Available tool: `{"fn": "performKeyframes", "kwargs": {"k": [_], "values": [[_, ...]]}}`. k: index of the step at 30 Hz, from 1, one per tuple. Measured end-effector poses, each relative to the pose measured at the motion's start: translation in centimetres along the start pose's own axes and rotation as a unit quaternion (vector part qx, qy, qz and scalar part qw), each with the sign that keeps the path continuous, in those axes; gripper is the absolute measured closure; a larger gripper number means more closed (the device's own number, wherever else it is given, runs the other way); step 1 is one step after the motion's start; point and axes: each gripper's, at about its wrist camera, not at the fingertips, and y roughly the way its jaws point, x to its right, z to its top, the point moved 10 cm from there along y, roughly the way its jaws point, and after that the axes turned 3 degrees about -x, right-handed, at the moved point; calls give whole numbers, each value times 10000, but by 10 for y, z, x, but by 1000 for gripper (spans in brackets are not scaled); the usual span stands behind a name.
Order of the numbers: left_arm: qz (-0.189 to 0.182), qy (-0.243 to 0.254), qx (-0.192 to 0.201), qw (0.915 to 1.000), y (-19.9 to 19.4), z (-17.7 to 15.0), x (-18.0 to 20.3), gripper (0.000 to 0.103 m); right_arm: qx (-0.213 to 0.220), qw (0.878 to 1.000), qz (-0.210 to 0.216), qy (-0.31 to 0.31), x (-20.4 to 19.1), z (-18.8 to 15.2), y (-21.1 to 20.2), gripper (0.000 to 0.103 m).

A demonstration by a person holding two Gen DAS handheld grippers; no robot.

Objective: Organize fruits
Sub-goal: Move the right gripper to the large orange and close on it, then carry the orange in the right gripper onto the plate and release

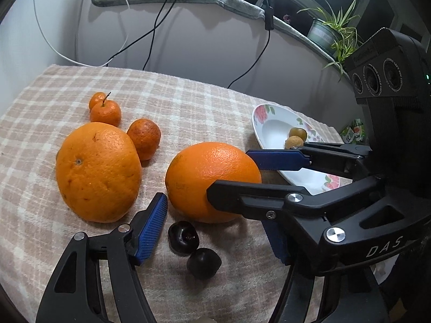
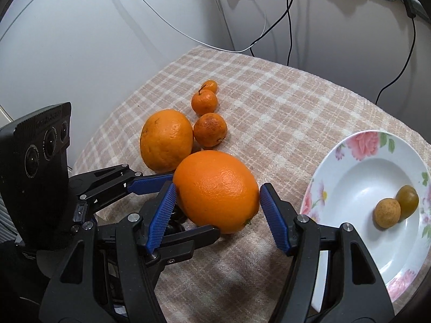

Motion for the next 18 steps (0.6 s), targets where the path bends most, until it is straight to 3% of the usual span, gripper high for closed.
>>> {"fn": "performKeyframes", "kwargs": {"k": [18], "values": [[141, 93, 85, 9998, -3, 5, 7, 32, 53, 10000, -55, -11, -3, 1, -4, 35]]}}
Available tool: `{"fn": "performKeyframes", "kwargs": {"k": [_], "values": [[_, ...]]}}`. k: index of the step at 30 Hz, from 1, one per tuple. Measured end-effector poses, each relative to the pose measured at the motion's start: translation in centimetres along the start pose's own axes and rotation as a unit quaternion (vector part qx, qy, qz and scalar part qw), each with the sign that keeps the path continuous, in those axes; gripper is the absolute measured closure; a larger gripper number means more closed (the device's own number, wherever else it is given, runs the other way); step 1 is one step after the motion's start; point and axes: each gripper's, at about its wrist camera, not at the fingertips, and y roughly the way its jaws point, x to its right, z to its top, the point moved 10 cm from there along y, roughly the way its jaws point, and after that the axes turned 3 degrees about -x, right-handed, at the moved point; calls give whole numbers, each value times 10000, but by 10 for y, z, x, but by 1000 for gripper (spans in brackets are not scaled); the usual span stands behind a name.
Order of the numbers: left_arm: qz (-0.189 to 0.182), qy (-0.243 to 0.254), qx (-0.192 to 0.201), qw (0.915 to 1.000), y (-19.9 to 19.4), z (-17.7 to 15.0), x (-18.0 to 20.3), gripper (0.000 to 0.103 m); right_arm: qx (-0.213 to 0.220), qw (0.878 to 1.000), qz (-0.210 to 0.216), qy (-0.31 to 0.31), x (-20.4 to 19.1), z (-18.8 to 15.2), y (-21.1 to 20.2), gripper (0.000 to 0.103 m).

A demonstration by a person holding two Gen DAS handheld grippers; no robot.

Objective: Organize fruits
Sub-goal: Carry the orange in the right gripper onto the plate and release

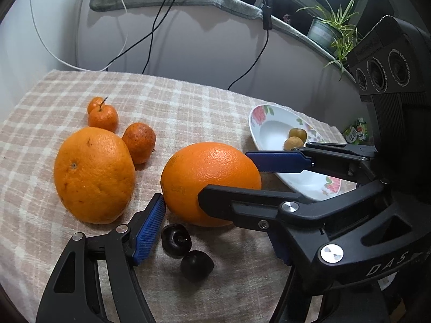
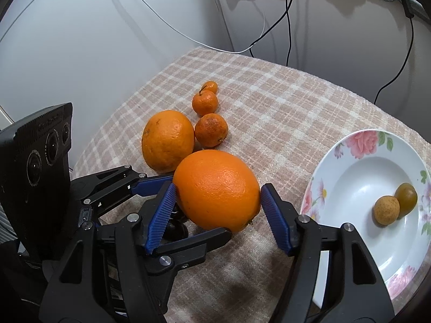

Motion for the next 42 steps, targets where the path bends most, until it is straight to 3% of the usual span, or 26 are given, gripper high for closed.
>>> {"fn": "performKeyframes", "kwargs": {"k": [9, 18, 31, 42], "values": [[-23, 170, 163, 9997, -13, 7, 17, 32, 254, 9997, -16, 31, -2, 2, -26, 35], [-350, 494, 169, 9980, -10, 11, 63, 32, 452, 9985, -221, 221, 19, -14, -61, 35], [-807, 790, -121, 9935, 24, 9, 128, 32, 492, 9944, -626, 691, 77, -50, -99, 35], [-947, 804, -288, 9918, 53, 13, 148, 32, 449, 9913, -839, 912, 116, -59, -106, 35]]}}
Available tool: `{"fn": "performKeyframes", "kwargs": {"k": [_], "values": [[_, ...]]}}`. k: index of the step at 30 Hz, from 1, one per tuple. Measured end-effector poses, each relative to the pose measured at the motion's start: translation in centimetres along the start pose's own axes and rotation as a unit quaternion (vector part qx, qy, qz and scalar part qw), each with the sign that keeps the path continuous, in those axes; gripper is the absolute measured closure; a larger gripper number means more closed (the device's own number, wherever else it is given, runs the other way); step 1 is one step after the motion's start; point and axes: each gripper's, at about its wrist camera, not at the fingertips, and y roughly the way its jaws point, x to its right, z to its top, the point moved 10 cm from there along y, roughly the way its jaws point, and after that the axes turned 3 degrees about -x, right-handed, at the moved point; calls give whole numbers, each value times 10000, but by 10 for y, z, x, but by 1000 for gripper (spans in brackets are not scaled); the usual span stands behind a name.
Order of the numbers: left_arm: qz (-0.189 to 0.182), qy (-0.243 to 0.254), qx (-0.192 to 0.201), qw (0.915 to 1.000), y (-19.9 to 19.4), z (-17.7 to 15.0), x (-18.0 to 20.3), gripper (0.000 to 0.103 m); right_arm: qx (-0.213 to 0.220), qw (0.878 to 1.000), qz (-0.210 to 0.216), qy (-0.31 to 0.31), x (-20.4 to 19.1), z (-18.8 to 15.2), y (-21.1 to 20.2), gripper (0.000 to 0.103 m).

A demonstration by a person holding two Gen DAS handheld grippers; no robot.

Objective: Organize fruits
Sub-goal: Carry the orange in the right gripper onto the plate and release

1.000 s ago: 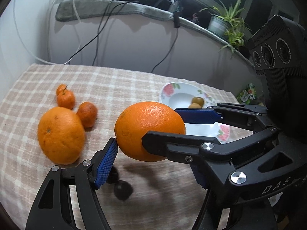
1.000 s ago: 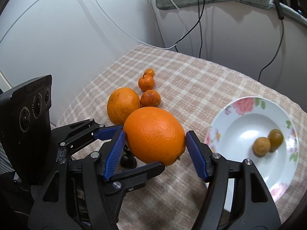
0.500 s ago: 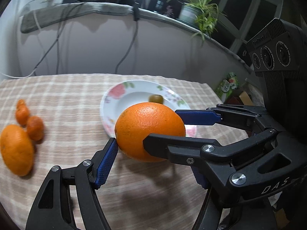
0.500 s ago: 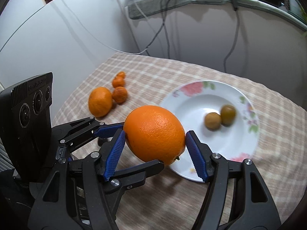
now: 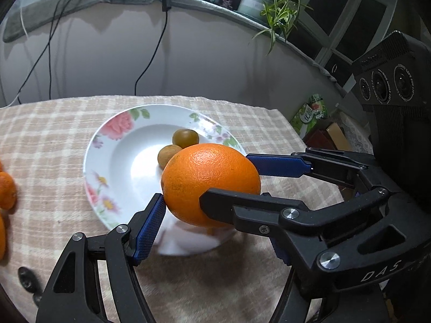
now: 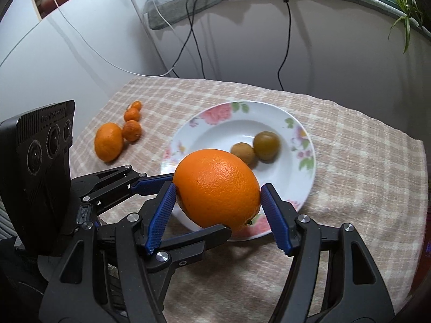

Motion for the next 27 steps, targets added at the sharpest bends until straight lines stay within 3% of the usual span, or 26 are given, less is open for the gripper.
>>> {"fn": "performKeyframes", "kwargs": {"k": [15, 27], "values": [[203, 53, -94, 9997, 14, 1, -5, 32, -66, 10000, -52, 29, 12, 3, 13, 35], [357, 178, 112, 9991, 2, 7, -7, 33, 51, 9998, -130, 108, 10, 7, 8, 35]]}}
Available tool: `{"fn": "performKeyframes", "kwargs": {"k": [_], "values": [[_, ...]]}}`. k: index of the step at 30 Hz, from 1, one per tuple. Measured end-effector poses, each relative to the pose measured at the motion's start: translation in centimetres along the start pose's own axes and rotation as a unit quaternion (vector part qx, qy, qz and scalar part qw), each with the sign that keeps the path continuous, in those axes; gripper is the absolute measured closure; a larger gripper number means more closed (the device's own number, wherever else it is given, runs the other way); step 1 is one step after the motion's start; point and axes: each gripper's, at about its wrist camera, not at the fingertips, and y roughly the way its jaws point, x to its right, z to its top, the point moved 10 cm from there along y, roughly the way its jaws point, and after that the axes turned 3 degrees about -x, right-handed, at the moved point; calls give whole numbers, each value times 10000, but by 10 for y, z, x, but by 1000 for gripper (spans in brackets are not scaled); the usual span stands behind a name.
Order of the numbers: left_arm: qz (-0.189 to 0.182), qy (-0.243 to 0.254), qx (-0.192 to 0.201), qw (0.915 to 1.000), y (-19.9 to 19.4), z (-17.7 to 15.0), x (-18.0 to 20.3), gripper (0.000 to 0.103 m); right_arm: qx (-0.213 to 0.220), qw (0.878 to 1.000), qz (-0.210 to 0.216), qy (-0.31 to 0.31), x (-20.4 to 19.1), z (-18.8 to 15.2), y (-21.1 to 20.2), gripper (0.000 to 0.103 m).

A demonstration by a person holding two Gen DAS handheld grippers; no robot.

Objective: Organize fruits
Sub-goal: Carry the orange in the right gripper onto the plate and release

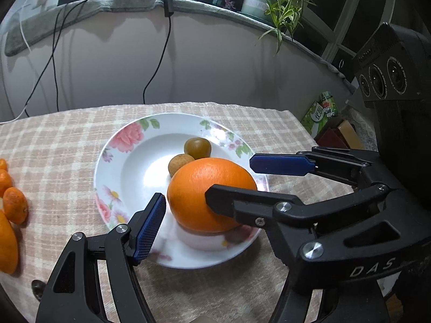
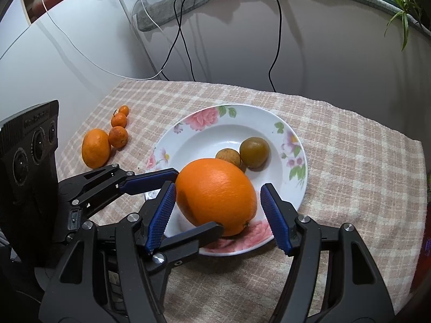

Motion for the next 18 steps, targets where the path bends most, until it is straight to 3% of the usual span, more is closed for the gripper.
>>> {"fn": "performKeyframes", "kwargs": {"k": [18], "values": [[366, -8, 395, 9985, -48, -6, -30, 32, 274, 9996, -52, -14, -25, 10, -13, 34]]}}
